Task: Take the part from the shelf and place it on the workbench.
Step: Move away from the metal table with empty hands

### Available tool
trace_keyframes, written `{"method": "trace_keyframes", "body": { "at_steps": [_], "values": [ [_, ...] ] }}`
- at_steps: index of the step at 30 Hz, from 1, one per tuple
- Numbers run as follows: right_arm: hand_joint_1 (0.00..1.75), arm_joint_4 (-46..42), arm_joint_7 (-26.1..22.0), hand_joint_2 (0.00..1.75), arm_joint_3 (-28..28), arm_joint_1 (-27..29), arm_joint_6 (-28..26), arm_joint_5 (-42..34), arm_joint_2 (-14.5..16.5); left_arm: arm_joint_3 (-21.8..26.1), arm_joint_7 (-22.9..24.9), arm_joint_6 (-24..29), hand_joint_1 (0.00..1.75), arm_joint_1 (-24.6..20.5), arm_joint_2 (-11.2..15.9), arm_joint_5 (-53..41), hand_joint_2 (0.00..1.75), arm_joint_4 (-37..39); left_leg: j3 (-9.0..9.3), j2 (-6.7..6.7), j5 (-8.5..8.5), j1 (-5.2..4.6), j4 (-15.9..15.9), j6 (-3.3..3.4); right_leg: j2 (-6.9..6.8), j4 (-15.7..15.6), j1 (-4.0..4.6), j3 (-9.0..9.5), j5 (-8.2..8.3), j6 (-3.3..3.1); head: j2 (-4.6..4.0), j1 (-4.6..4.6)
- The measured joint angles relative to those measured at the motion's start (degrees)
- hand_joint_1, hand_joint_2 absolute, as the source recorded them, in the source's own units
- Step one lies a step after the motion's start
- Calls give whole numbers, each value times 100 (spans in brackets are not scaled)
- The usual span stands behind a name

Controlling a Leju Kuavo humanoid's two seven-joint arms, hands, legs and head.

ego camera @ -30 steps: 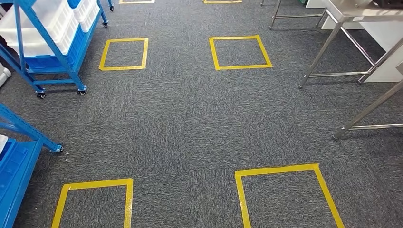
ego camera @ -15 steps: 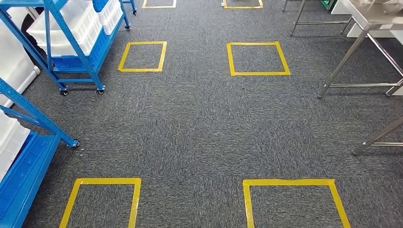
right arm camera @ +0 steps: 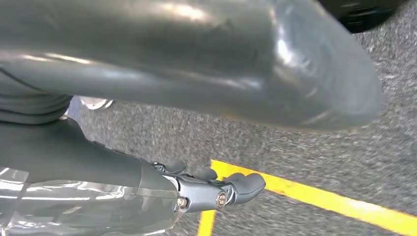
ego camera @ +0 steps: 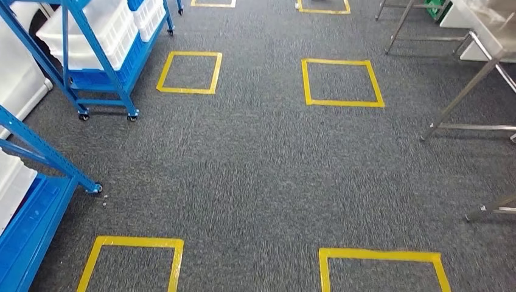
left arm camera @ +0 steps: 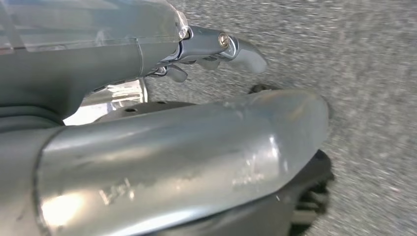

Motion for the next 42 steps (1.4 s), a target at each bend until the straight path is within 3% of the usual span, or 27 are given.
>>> {"method": "trace_keyframes", "body": {
  "at_steps": [1,2,3,5,6,7,9,11,12,14,15,16,17,19,21,23,26,34,38,40,42],
  "values": [
    [0,1,-1,0,1,6,3,4,1,0,1,3,0,2,0,0,0,0,122,-22,-87,1,-5,-12,1,-96,-3,-125,-140,-2,0,4],
    [0,1,-3,0,1,13,6,7,1,0,1,7,0,3,0,-1,0,0,246,-40,-180,2,-6,-26,2,-294,-7,-195,-100,-10,0,8],
    [0,2,-8,0,1,26,11,9,1,0,1,9,0,6,0,-1,0,0,361,-52,-284,3,-6,-39,3,-573,-9,-233,171,-25,0,12],
    [0,9,-22,0,1,55,26,17,0,0,0,4,0,2,1,-4,0,0,539,-64,-497,-6,15,-90,11,-1055,30,-264,1095,-87,-1,5],
    [0,12,-33,0,1,56,36,26,0,0,1,2,0,-5,1,-5,0,0,583,-67,-577,-3,8,-128,19,-1173,56,-270,1427,-135,-1,-7],
    [0,15,-41,0,2,48,42,37,0,0,2,-1,0,-15,1,-7,0,0,611,-68,-614,4,10,-175,27,-1209,88,-268,1572,-187,-1,-17],
    [0,15,-51,0,4,27,48,62,2,0,3,6,0,-35,-4,-8,0,0,543,-59,-518,30,168,-258,39,-1258,103,-191,1495,-282,0,-27],
    [0,15,-51,0,7,30,46,74,2,0,2,16,0,-44,-10,-7,0,0,252,-31,-410,41,741,-309,30,-1364,87,-45,1430,-364,0,-37],
    [0,15,-51,0,7,27,45,77,1,0,3,19,0,-44,-10,-5,0,0,32,-13,-478,48,1101,-327,24,-1407,80,30,1395,-393,0,-42],
    [0,15,-50,0,6,14,45,82,-1,0,5,24,0,-44,-7,-3,0,0,-407,3,-853,57,1636,-364,26,-1441,82,156,1311,-425,0,-46],
    [0,15,-46,0,7,7,47,86,0,0,9,29,0,-44,-5,-3,0,0,-560,7,-1001,59,1726,-376,31,-1442,87,214,1265,-426,0,-47],
    [0,15,-41,0,7,5,51,90,1,0,13,37,0,-43,-3,-2,0,0,-644,10,-1004,60,1669,-379,36,-1440,90,272,1222,-423,0,-48],
    [0,15,-36,0,8,4,55,94,1,0,17,44,0,-42,-2,-1,0,0,-654,13,-834,58,1460,-369,38,-1439,93,329,1184,-418,-1,-49],
    [0,15,-32,0,8,5,59,98,7,0,20,58,0,-41,-1,1,0,0,-525,36,-247,34,780,-312,37,-1438,97,427,1129,-401,-1,-44],
    [0,15,-33,0,8,3,56,100,14,0,19,67,0,-49,3,2,0,0,-444,62,-48,-17,342,-234,35,-1436,94,451,1108,-356,0,-49],
    [0,15,-34,0,8,-3,52,101,17,0,18,76,0,-47,5,2,0,0,-453,62,-25,-36,257,-193,32,-1436,102,444,1082,-309,0,-55],
    [0,15,-34,0,8,-7,62,121,19,0,14,92,0,-37,7,4,0,0,-440,49,137,-29,204,-224,22,-1450,113,465,1061,-298,0,-43],
    [0,15,5,0,97,-5,211,313,18,0,2,118,0,-46,9,-25,0,0,-453,50,120,-80,236,-125,28,-1512,51,487,1112,-161,0,-42],
    [0,15,56,0,129,-12,261,332,12,-2,1,114,0,-48,21,-39,0,0,-446,43,137,-98,209,-44,18,-1539,24,504,1120,-92,-1,-43],
    [0,15,97,0,136,-16,319,332,-7,-5,0,104,0,-55,24,-49,0,0,-402,29,193,-68,131,14,10,-1423,28,471,1009,-61,-1,-36],
    [0,15,126,0,138,-13,393,334,-23,-8,1,100,0,-59,24,-57,0,0,-382,11,236,-47,86,55,13,-884,22,237,664,-48,-1,-20]
  ]
}}
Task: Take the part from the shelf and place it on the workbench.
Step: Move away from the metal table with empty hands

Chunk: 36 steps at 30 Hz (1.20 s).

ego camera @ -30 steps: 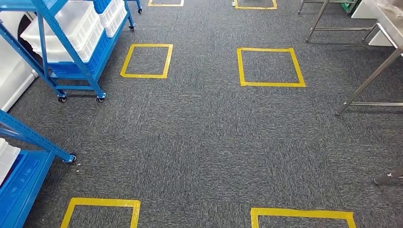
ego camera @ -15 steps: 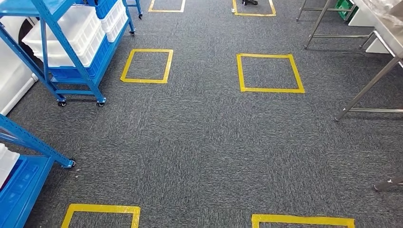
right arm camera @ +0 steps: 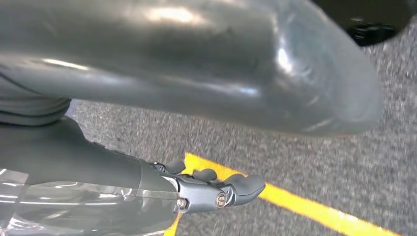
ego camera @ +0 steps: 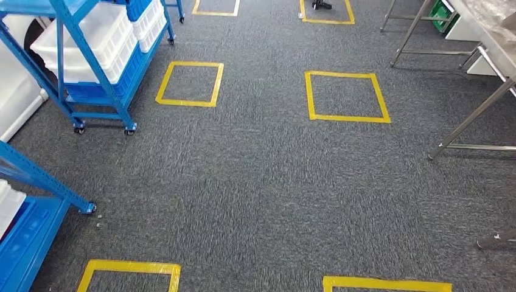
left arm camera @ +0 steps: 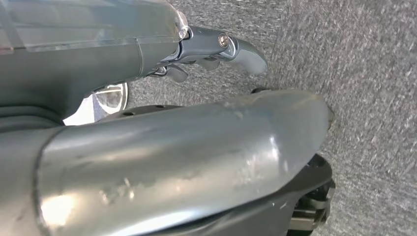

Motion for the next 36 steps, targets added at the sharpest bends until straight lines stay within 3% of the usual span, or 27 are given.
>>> {"method": "trace_keyframes", "body": {
  "at_steps": [2,3,4,5,7,9,12,15,17,19,20,21,23,24,26,27,29,31,33,34,35,36],
  "values": [
    [0,0,10,0,3,2,86,23,-4,-1,8,8,0,3,3,-3,0,0,-17,-40,9,0,-1,14,0,680,-8,-316,-307,9,1,8],
    [0,0,9,0,8,3,125,51,-5,-1,16,13,0,5,4,-4,0,0,-19,-75,9,0,1,11,0,825,-13,-381,-318,13,1,7],
    [0,0,-3,0,19,4,160,90,-5,-1,29,17,0,6,6,-10,0,0,-16,-122,7,1,4,5,4,762,-22,-343,-221,13,1,7],
    [0,0,-27,0,36,5,182,137,-6,-1,40,19,0,5,7,-20,0,0,-9,-177,2,2,12,-7,28,490,-36,-199,-39,10,1,7],
    [0,0,-110,0,78,8,199,223,-13,-6,53,19,0,2,7,-44,0,0,-9,-284,-19,4,40,-55,212,-254,-63,190,261,-9,1,8],
    [0,0,-169,0,102,9,196,264,-17,-11,54,20,0,-2,7,-57,0,0,-30,-338,-39,-3,64,-98,404,-613,-73,383,312,-19,1,9],
    [0,0,-185,0,108,11,191,274,-18,-13,54,22,0,-5,7,-61,0,0,-47,-349,-47,-12,77,-116,431,-631,-63,395,302,-18,0,8],
    [0,0,-290,0,134,-8,145,295,-16,-15,70,48,0,-6,9,-68,0,0,-58,-432,-55,18,85,-204,297,-655,-32,404,317,-74,1,0],
    [0,0,-341,0,149,-20,126,303,-8,-17,91,86,0,-9,13,-80,0,0,-317,-253,-369,49,627,-302,84,-692,-15,434,314,-192,1,-19],
    [0,0,-344,0,152,-15,132,305,-3,-19,103,111,0,-9,17,-90,0,0,-759,-22,-783,75,1517,-371,-136,-718,4,456,300,-278,0,-35],
    [0,0,-335,0,153,-16,139,306,-3,-19,104,113,0,-4,19,-90,0,0,-878,-10,-821,82,1732,-383,-207,-716,11,461,291,-284,0,-35],
    [0,0,-320,0,154,-19,146,307,-3,-19,105,116,0,3,21,-90,0,0,-895,4,-750,85,1740,-388,-273,-715,14,471,280,-282,0,-36],
    [0,0,-280,0,154,-27,154,310,-1,-19,107,120,0,11,28,-90,0,0,-600,112,-361,83,1127,-369,-400,-713,16,517,249,-263,0,-36],
    [0,0,-263,0,154,-27,154,311,0,-19,107,121,0,7,31,-90,0,0,-398,257,-189,64,708,-346,-458,-706,29,544,227,-242,0,-37],
    [0,0,-246,0,154,-28,154,316,2,-20,107,121,0,-9,35,-90,0,0,-154,451,-16,26,189,-284,-561,-698,52,583,190,-187,-1,-28],
    [0,0,-244,0,154,-36,154,319,2,-20,107,121,0,-12,37,-90,0,0,-145,464,-22,8,132,-256,-612,-698,61,595,180,-159,0,-23],
    [0,-1,-241,0,154,-65,155,326,3,-20,107,122,0,0,42,-90,0,0,-149,329,11,15,96,-191,-670,-694,48,625,154,-100,1,-16],
    [0,-2,-219,0,154,-65,164,329,2,-20,104,123,0,2,44,-90,0,0,-125,207,61,40,43,-117,-453,-464,24,547,-34,-51,1,2],
    [0,-1,-185,0,154,-45,179,329,1,-20,97,123,0,-12,44,-89,0,0,-127,88,89,51,30,-77,-141,179,3,241,-399,-33,1,26],
    [0,-1,-168,0,154,-40,185,329,1,-20,95,123,0,-17,44,-88,0,0,-135,20,92,46,32,-71,-69,548,0,52,-551,-28,1,33],
    [0,0,-155,0,154,-36,191,329,1,-20,96,123,0,-16,44,-88,0,0,-135,-56,93,43,35,-70,-39,803,-2,-91,-606,-25,1,33],
    [0,0,-145,0,154,-33,198,329,0,-20,102,123,0,-14,44,-89,0,0,-131,-141,91,40,40,-72,-26,867,-2,-148,-546,-24,1,34]
  ]
}}
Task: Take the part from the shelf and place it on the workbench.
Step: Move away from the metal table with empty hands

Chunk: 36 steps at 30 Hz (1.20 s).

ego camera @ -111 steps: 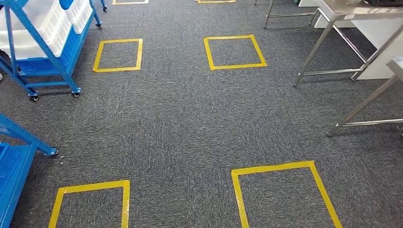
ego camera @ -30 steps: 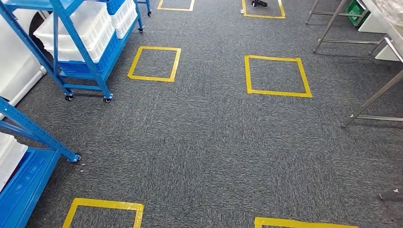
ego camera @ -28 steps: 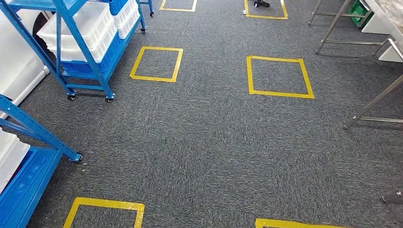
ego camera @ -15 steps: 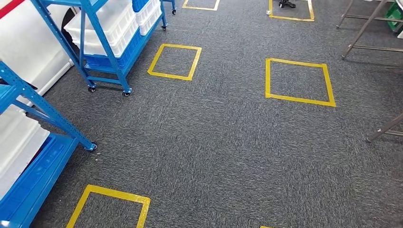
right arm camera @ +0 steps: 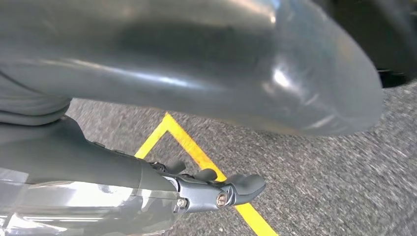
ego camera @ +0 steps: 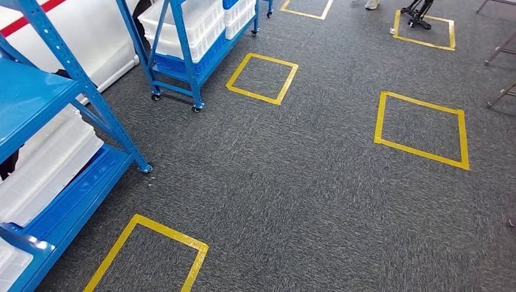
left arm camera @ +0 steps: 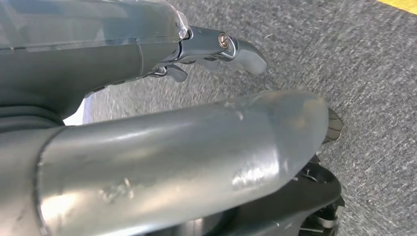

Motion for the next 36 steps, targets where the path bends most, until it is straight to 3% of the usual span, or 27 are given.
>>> {"method": "trace_keyframes", "body": {
  "at_steps": [2,4,6,8,10,12,14,15,16,17,19,21,23,24,26,28,29,30,31,32,34,36],
  "values": [
    [0,0,13,0,0,4,16,1,-7,0,19,0,0,3,-2,-1,0,0,21,-169,-12,4,17,-17,67,-499,-5,187,415,-13,0,1],
    [0,3,17,0,-1,11,28,7,-17,0,32,0,0,-3,-5,8,0,0,16,-313,-35,4,54,-60,302,-1204,-17,485,750,-40,0,0],
    [0,8,19,0,-1,4,38,13,-22,0,37,-1,0,-8,-10,22,0,0,-20,-422,-41,9,81,-124,429,-1476,-7,588,812,-69,0,-2],
    [0,8,19,0,-1,-23,45,16,-20,0,38,-2,0,2,-13,29,0,0,-56,-511,-37,23,84,-192,316,-1502,-4,594,828,-119,0,-4],
    [0,8,19,0,-1,-27,48,17,-19,0,37,-3,0,7,-12,31,0,0,-141,-329,-163,17,259,-245,181,-1550,-14,622,843,-199,0,-15],
    [0,9,19,0,-2,-5,50,21,-21,0,24,-4,0,-6,-11,33,0,0,-427,-5,-509,21,884,-290,23,-1573,8,638,837,-265,0,-37],
    [0,9,20,0,-2,8,54,30,-22,0,-1,-4,0,-13,-11,35,0,0,-786,115,-805,46,1619,-329,-143,-1568,34,641,821,-295,0,-47],
    [0,9,20,0,-2,8,56,34,-22,0,-15,-3,0,-8,-11,35,0,0,-855,135,-803,56,1755,-342,-222,-1566,42,645,813,-299,0,-47],
    [0,9,20,0,-2,3,57,37,-22,1,-27,-3,0,-2,-11,36,0,0,-811,160,-694,64,1665,-348,-296,-1562,45,653,804,-296,0,-48],
    [0,9,19,0,-2,-3,57,38,-22,1,-36,-2,0,2,-11,36,0,0,-654,213,-502,69,1357,-347,-365,-1557,47,666,792,-287,0,-49],
    [0,9,14,0,-2,-10,56,39,-22,1,-45,5,0,-7,-11,34,0,0,-246,465,-170,48,550,-310,-485,-1536,61,697,756,-247,0,-49],
    [0,9,10,0,-2,-20,55,39,-25,0,-56,13,0,-24,-10,32,0,0,-70,611,-80,7,158,-244,-587,-1524,80,722,727,-189,0,-40],
    [0,7,9,0,-2,-51,56,39,-27,0,-85,15,0,-24,-6,32,0,0,-77,509,-69,-12,115,-178,-688,-1538,81,749,717,-129,0,-34],
    [0,6,10,0,-2,-66,57,39,-31,0,-103,14,0,-21,-5,32,0,0,-65,450,-44,-4,85,-146,-649,-1523,69,760,694,-95,0,-33],
    [0,4,14,0,-2,-69,57,39,-43,0,-138,9,0,-32,-5,36,0,0,-42,323,19,26,22,-74,-359,-1235,44,647,479,-36,0,-18],
    [0,4,25,0,-2,-54,58,44,-50,0,-182,2,0,-53,-5,48,0,0,-56,194,49,32,11,-35,-59,-548,15,313,114,-6,0,-7],
    [0,5,31,0,-2,-49,58,49,-50,0,-211,-3,0,-57,-2,63,0,0,-64,120,52,29,13,-31,-18,-210,9,138,-8,2,0,-7],
    [0,5,30,0,-2,-45,59,53,-51,1,-239,-7,0,-55,3,79,0,0,-65,41,54,27,17,-30,-4,-14,5,26,-27,7,0,-7],
    [0,6,23,0,-2,-44,60,56,-51,1,-267,-9,0,-51,9,92,0,0,-62,-45,53,28,25,-33,5,-36,0,16,77,8,0,-7],
    [0,7,10,0,-3,-44,61,57,-51,2,-293,-11,0,-47,16,103,0,0,-55,-132,50,31,37,-41,29,-266,-8,108,276,7,0,-7],
    [0,8,-19,0,-5,-38,81,57,-51,2,-340,-2,0,-48,33,113,0,0,-62,-285,29,31,85,-83,263,-1002,-38,419,678,6,0,-7],
    [0,10,-17,0,-11,-42,116,51,-46,8,-387,23,0,-55,69,160,0,0,-108,-398,13,24,137,-152,464,-1393,-53,570,807,-12,0,-13]
  ]
}}
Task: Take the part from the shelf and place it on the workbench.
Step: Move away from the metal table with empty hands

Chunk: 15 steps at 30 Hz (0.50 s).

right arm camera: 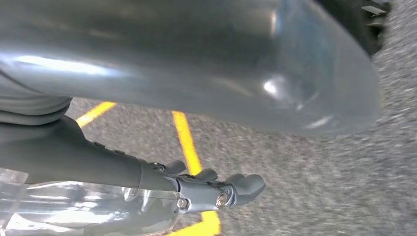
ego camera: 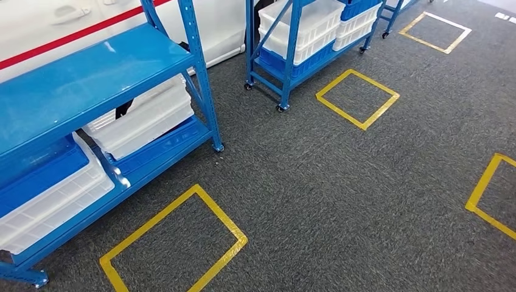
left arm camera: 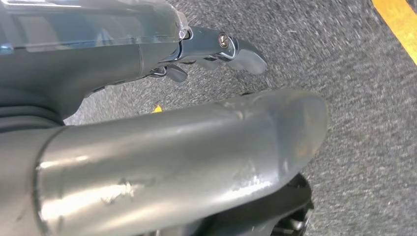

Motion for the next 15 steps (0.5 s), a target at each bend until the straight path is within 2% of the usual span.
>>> {"method": "trace_keyframes", "body": {
  "at_steps": [1,2,3,5,7,8,9,10,11,12,13,14,15],
  "values": [
    [0,1,24,0,-5,-7,10,-8,7,9,-17,14,0,1,24,43,0,0,-25,-51,2,1,7,-39,10,-24,10,3,-17,-22,0,-3],
    [0,1,62,0,-12,-17,17,-21,18,25,-30,30,0,8,53,84,0,0,-46,-108,9,11,5,-78,-61,-31,12,3,-5,-59,0,-4],
    [0,1,122,0,-22,-23,20,-36,32,41,-36,45,0,18,80,117,0,0,-62,-102,-1,21,20,-110,-131,-45,13,11,3,-98,0,-4],
    [0,2,244,0,-53,-5,24,-72,56,68,-37,74,0,31,125,148,0,0,-182,131,-174,18,273,-161,-284,-80,12,23,16,-186,0,-31],
    [0,4,325,0,-84,35,31,-92,73,84,-37,85,0,28,160,162,0,0,-504,435,-559,12,969,-198,-454,-87,38,24,5,-244,0,-60],
    [0,5,354,0,-93,50,34,-94,82,92,-37,90,0,28,175,171,0,0,-688,495,-724,17,1357,-215,-547,-87,52,24,-4,-257,0,-64],
    [0,6,382,0,-99,58,40,-95,91,102,-42,96,0,33,189,183,0,0,-809,525,-799,21,1619,-227,-635,-86,62,27,-12,-263,0,-62],
    [0,7,412,0,-102,60,55,-93,102,115,-55,103,0,44,201,204,0,0,-827,544,-760,23,1672,-231,-714,-85,68,34,-22,-265,0,-64],
    [0,7,450,0,-104,58,80,-90,117,131,-80,110,0,56,217,240,0,0,-721,570,-616,23,1480,-227,-785,-84,71,48,-33,-260,0,-64],
    [0,7,484,0,-104,55,108,-85,135,148,-115,113,0,67,237,284,0,0,-518,630,-417,21,1105,-211,-851,-84,72,70,-47,-252,0,-64],
    [0,7,516,0,-104,54,134,-81,159,169,-154,111,0,71,262,337,0,0,-294,764,-256,7,675,-184,-911,-82,81,94,-65,-237,-1,-64],
    [0,7,542,0,-104,53,153,-78,185,192,-188,110,0,69,289,384,0,-1,-114,870,-140,-14,326,-147,-967,-79,92,115,-83,-213,-1,-61],
    [0,6,561,0,-105,49,166,-76,211,216,-211,114,0,67,314,428,0,-3,-14,948,-88,-35,114,-111,-1017,-77,104,131,-97,-187,-1,-57]
  ]
}}
